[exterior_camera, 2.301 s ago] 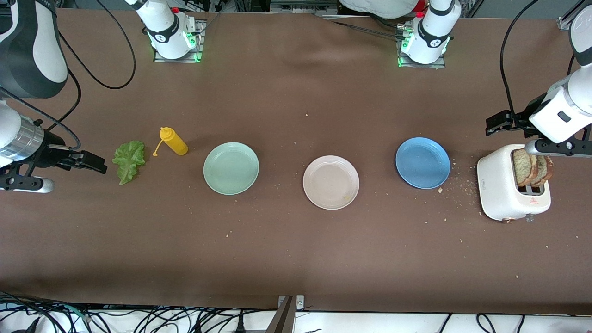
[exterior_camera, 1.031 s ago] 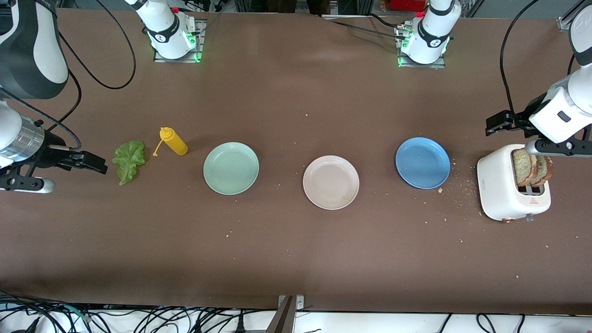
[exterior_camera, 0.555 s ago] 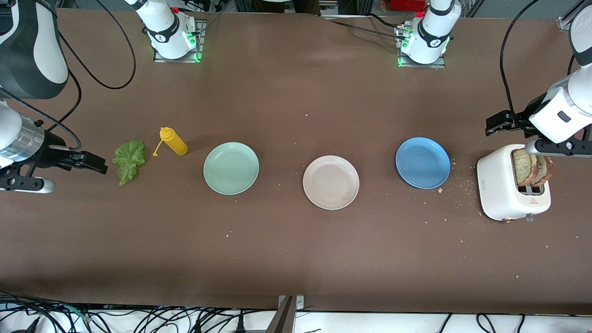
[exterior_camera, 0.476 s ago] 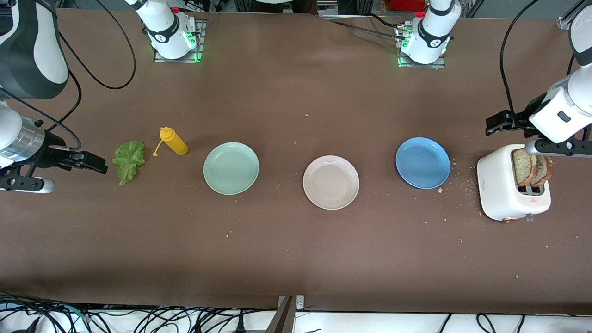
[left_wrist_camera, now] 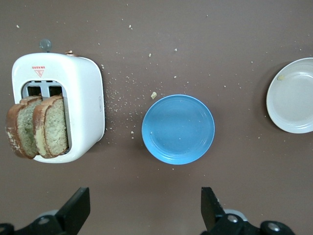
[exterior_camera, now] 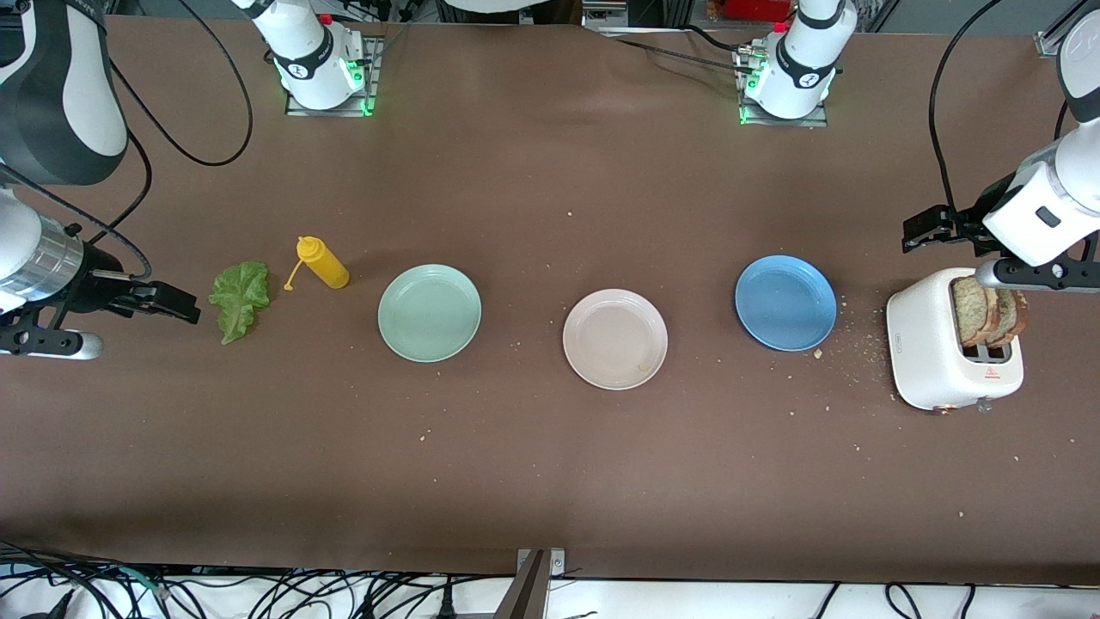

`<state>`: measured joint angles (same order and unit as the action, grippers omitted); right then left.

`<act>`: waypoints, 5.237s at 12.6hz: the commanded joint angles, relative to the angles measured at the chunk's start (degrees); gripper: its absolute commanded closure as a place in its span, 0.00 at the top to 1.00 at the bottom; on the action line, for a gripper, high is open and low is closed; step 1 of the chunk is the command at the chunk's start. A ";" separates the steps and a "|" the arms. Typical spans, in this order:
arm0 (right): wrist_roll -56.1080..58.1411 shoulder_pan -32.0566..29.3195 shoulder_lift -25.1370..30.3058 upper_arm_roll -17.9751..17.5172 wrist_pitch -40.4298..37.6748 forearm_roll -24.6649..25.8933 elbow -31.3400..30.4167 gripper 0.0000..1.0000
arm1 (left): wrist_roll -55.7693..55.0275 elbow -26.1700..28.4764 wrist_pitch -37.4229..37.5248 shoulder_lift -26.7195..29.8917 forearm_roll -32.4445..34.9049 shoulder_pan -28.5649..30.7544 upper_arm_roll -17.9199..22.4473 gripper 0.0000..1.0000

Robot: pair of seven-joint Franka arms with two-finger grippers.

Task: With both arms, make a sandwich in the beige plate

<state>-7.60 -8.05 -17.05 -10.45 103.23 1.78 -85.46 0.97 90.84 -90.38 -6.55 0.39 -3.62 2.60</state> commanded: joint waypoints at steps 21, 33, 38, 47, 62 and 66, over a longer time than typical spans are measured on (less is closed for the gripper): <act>0.39 0.49 0.17 -0.01 -0.75 -0.29 -0.67 1.00 | -0.53 -2.33 1.35 -0.83 1.37 0.02 -0.05 1.00; 0.39 0.84 -0.18 -0.01 -0.66 2.26 -1.02 1.00 | 0.26 -2.42 0.47 -7.42 1.54 5.73 0.83 1.00; 0.39 0.84 -0.27 -0.01 -0.48 2.35 -1.03 1.00 | 3.16 -2.16 -2.52 -9.96 1.63 8.63 0.83 1.00; 0.39 0.84 -0.09 -0.01 -0.48 2.35 -1.55 1.00 | 8.43 -2.07 -6.21 -13.13 2.07 12.84 0.83 1.00; 0.39 0.84 -0.18 -0.01 -0.31 2.26 -1.73 1.00 | 9.57 -0.84 -10.60 -19.20 3.30 14.17 0.83 1.00; 0.39 0.84 -0.18 -0.01 -0.31 2.35 -2.17 1.00 | 13.54 -0.66 -10.69 -20.25 3.39 16.45 0.83 0.36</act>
<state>-7.54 -7.34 -17.79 -10.46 102.76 3.23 -86.63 12.59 90.15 -100.73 -26.32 2.12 11.43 3.83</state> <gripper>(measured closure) 0.000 0.189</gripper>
